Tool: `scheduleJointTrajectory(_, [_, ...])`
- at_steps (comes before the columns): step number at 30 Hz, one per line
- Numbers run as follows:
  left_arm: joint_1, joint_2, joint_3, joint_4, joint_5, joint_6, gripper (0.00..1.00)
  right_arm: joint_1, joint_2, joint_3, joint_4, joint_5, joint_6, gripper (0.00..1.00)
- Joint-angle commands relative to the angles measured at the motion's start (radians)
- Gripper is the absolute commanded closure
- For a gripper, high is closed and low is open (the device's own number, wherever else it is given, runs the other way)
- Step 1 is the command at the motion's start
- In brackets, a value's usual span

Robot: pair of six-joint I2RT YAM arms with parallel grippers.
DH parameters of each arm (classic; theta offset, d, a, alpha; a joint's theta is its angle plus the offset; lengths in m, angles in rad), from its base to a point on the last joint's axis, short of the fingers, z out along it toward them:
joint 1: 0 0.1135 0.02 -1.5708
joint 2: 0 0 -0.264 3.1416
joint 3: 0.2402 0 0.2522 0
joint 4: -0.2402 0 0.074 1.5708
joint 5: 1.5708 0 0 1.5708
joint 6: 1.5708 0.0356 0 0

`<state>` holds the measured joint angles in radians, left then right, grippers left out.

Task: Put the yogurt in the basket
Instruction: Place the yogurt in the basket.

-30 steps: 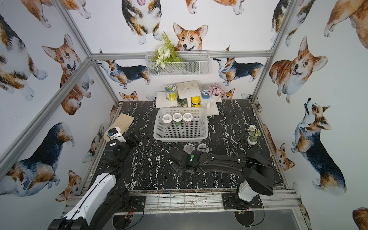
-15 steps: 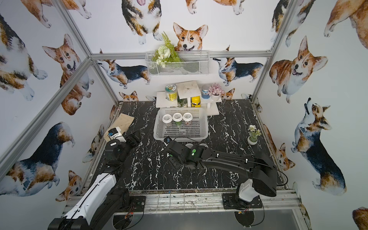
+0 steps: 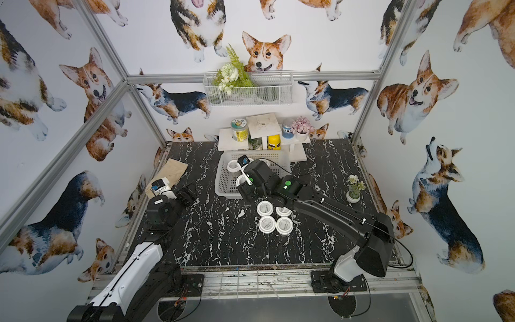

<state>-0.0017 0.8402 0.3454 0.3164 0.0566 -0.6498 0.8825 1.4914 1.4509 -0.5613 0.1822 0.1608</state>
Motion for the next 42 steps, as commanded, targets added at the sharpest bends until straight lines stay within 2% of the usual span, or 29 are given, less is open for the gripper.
scheduleJointTrajectory(1, [0.000, -0.001, 0.003, 0.019, -0.001, 0.006, 0.23, -0.050, 0.011, 0.034, -0.019, -0.060, -0.042, 0.27])
scheduleJointTrajectory(10, [0.000, 0.003, 0.004, 0.022, 0.003, 0.007, 0.23, -0.246, 0.077, 0.048, 0.023, -0.164, -0.052, 0.27])
scheduleJointTrajectory(20, [0.000, 0.009, 0.006, 0.025, 0.006, 0.009, 0.23, -0.390, 0.192, 0.020, 0.113, -0.169, -0.014, 0.28])
scheduleJointTrajectory(29, [0.000, 0.007, 0.006, 0.026, 0.006, 0.009, 0.23, -0.455, 0.339, 0.079, 0.168, -0.133, 0.016, 0.29])
scheduleJointTrajectory(42, [0.000, 0.006, 0.004, 0.027, 0.006, 0.010, 0.23, -0.458, 0.459, 0.107, 0.207, -0.061, 0.022, 0.29])
